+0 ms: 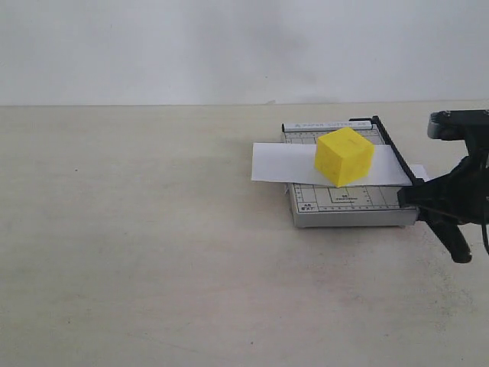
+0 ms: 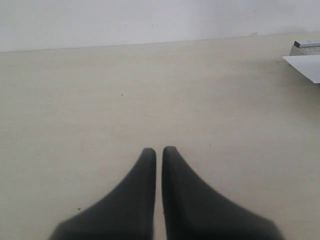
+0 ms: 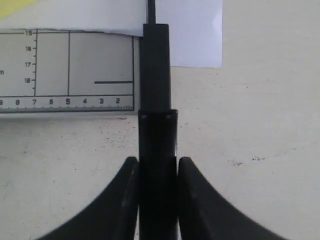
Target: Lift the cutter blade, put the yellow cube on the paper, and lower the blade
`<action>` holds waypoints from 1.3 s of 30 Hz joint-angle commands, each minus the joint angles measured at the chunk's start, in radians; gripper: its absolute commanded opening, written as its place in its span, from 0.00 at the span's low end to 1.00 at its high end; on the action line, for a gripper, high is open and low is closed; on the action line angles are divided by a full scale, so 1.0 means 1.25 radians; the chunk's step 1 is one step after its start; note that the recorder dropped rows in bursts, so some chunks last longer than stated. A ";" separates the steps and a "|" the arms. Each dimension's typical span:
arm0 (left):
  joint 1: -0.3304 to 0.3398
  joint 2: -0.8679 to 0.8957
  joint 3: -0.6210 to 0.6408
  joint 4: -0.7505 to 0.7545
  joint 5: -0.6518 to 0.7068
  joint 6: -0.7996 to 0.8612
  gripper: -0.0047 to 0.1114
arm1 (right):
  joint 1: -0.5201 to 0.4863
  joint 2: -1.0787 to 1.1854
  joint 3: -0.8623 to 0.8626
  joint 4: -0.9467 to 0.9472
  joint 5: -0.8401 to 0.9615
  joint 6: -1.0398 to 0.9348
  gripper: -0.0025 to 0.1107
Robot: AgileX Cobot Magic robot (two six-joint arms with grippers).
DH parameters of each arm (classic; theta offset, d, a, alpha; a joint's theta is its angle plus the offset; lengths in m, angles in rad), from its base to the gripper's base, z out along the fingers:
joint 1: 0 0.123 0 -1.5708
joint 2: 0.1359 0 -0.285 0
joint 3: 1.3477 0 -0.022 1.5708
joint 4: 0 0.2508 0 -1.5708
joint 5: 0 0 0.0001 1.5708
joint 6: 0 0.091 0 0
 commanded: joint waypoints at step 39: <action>0.002 0.001 0.003 -0.006 0.000 -0.004 0.08 | -0.009 -0.498 -0.089 0.025 0.221 0.000 0.02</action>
